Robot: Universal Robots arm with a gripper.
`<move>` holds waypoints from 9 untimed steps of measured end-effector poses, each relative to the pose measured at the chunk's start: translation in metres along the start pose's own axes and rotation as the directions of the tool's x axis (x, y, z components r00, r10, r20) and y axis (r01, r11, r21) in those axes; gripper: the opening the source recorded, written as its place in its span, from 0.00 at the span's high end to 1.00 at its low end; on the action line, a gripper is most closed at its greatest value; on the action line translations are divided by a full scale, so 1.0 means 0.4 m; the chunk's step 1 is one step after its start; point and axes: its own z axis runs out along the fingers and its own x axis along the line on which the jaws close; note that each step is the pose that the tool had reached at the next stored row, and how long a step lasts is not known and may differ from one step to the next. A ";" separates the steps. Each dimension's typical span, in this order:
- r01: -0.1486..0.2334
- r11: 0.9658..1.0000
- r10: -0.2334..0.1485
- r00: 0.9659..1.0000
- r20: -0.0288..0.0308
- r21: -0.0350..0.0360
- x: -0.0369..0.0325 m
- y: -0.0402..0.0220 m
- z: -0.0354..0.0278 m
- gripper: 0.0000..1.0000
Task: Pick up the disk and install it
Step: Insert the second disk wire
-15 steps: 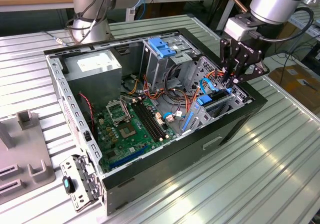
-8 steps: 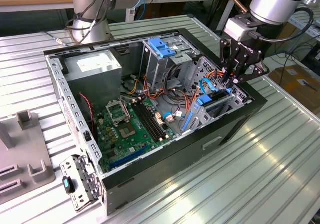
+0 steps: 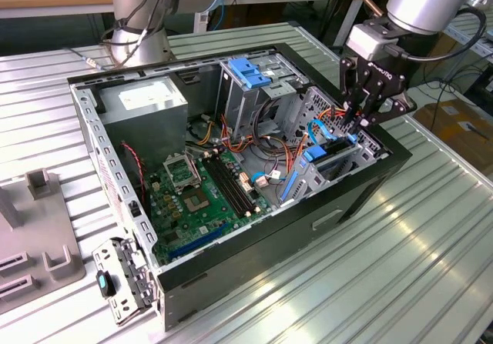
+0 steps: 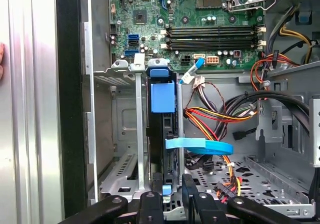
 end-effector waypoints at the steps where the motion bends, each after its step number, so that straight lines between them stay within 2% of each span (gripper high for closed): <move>1: 0.000 1.000 0.000 1.000 0.000 0.000 0.000 0.000 0.000 0.70; 9: 0.000 1.000 0.000 1.000 0.000 0.000 -0.001 0.000 -0.001 0.70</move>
